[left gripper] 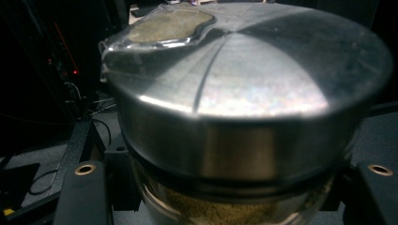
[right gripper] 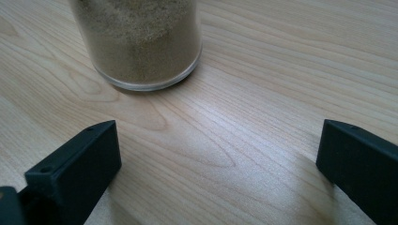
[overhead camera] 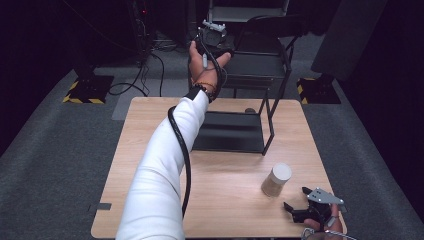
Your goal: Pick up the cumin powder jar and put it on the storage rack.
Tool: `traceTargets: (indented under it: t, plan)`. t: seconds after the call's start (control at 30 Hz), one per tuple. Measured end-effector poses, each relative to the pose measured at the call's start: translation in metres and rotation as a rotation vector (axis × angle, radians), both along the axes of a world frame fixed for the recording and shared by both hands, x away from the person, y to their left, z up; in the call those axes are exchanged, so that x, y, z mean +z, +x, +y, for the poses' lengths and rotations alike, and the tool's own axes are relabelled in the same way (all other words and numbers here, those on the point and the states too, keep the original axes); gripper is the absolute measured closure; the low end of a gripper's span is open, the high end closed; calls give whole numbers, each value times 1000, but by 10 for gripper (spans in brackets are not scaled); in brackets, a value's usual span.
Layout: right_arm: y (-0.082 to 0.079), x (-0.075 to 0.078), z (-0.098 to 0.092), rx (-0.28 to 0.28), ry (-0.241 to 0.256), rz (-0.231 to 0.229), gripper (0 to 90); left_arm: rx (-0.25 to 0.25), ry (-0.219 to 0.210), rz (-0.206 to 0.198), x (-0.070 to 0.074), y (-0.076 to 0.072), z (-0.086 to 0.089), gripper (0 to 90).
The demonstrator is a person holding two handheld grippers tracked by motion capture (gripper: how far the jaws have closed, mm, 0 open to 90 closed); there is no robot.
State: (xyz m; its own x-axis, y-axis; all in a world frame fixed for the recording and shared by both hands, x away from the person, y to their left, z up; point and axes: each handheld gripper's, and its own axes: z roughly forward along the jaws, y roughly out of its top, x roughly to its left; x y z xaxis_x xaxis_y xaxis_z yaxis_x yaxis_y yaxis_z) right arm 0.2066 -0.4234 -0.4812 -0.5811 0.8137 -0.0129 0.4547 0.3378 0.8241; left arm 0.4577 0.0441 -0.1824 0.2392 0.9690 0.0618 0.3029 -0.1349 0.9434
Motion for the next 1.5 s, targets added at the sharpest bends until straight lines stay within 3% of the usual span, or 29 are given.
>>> traceTargets:
  t: [0.03,0.27,0.3,0.47,0.67,0.8,0.97,1.3,1.5]
  plan:
    - [0,0,0,0,0,0,0,7,24,-16,-1,-1,-2,283]
    - [0,0,0,0,0,0,0,12,20,-16,-1,-1,0,180]
    - [0,0,0,0,0,-1,0,42,27,-29,-3,-3,-4,165]
    - [0,0,0,0,0,-1,0,67,26,-74,-6,-9,-9,80]
    - [0,0,0,-1,-1,-2,0,80,36,-130,2,-24,-15,33]
    - [0,0,0,-1,-1,-2,0,80,29,-138,9,-30,-14,2]
    - [0,0,0,0,-1,-1,0,74,42,-169,17,-51,-12,1]
    - [0,0,0,0,0,-1,0,81,48,-218,20,-86,-6,3]
    - [0,0,0,2,0,-3,0,73,42,-219,20,-101,1,2]
